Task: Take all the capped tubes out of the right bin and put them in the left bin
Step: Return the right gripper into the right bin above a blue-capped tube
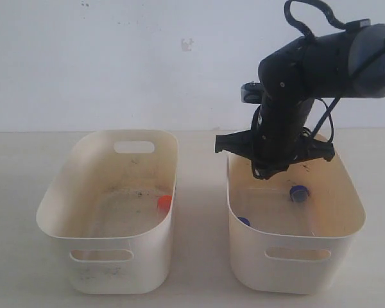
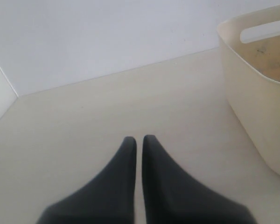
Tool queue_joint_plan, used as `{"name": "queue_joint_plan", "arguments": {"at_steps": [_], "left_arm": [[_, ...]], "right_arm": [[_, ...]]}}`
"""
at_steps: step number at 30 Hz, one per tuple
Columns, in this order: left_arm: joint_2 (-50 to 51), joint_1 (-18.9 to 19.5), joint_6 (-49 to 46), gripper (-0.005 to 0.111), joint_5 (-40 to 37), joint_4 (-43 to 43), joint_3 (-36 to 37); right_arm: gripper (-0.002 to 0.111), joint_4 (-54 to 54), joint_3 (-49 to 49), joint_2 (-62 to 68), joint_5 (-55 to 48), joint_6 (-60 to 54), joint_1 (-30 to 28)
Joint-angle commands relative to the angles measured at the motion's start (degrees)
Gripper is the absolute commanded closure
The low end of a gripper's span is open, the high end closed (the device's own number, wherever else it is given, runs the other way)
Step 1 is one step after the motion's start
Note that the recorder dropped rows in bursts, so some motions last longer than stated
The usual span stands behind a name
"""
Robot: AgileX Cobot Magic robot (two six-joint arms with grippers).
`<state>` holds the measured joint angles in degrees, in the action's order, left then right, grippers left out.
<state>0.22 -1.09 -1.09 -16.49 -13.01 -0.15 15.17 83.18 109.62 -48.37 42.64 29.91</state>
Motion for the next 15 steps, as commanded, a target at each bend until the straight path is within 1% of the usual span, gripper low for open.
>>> {"name": "queue_joint_plan", "arguments": {"at_steps": [1,11,15], "left_arm": [[-0.2,-0.1,-0.1,0.103,0.2,-0.1,0.2],[-0.2,-0.1,-0.1,0.103,0.2,-0.1,0.2],[-0.2,-0.1,-0.1,0.103,0.2,-0.1,0.2]], "right_arm": [[0.108,0.7,-0.5,-0.4,-0.5,-1.1,-1.7],[0.108,0.5,-0.7,0.9,-0.9,-1.2,-5.3],[0.108,0.3,-0.7,2.4,-0.9,-1.2,-5.4]]}}
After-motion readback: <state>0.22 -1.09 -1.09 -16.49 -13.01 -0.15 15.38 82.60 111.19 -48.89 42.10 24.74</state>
